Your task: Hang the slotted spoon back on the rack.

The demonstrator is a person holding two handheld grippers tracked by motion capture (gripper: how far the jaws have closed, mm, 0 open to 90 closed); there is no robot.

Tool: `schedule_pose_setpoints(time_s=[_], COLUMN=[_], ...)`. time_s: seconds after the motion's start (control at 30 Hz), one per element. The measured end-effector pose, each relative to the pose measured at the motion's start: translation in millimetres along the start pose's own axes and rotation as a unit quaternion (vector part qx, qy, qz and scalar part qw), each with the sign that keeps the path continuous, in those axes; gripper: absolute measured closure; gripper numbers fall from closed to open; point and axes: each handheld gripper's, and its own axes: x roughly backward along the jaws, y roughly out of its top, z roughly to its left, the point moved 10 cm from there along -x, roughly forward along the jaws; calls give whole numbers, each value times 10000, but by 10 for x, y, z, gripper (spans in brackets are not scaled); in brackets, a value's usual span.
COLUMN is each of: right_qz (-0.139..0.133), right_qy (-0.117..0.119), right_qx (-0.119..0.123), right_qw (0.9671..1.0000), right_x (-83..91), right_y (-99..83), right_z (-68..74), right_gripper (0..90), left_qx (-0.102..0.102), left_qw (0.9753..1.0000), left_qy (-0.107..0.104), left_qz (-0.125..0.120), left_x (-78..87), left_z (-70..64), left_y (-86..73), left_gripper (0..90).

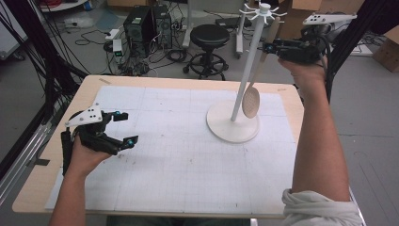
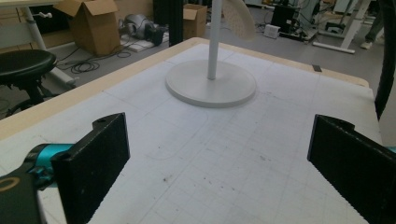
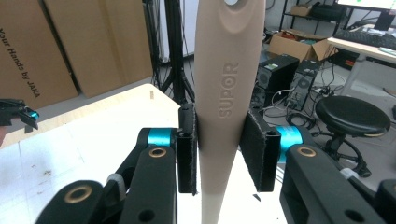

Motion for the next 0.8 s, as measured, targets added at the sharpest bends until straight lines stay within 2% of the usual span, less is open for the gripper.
schedule_pose_setpoints(time_s=[0.1, 0.13, 0.2, 0.23, 0.37, 0.47, 0.53, 0.67, 0.8], right_qz=[-38, -86, -186, -213, -211, -336, -387, -395, -416], right_qy=[-35, -32, -87, -87, -167, -168, -186, -167, -90], right_qx=[-64, -19, -18, -125, -77, 32, 8, 39, 133], right_qw=[10000, 10000, 9998, 9997, 9996, 9993, 9991, 9991, 9990], right_x=[3, 3, 30, 47, 108, 152, 178, 221, 243], right_y=[-13, -8, -1, -2, -35, -31, -44, -78, -94], right_z=[-8, -14, -22, -16, -9, 40, 64, 98, 199], right_gripper=[677, 670, 603, 587, 518, 498, 476, 452, 422], left_qx=[-25, -22, -19, -28, -25, -20, -17, -4, 25], left_qw=[10000, 10000, 10000, 10000, 10000, 10000, 10000, 10000, 10000], left_qy=[15, 29, 25, 23, 14, 18, 0, -14, -19], left_qz=[26, 42, 36, 39, 59, 62, 59, 34, 6], left_x=[-6, -6, -5, -2, -8, -12, -12, 0, 3], left_z=[4, 8, 7, 7, 1, 0, -5, -8, 2], left_y=[-7, -13, -12, -11, -16, -16, -16, -14, -15], left_gripper=[62, 63, 62, 62, 62, 62, 62, 63, 62])
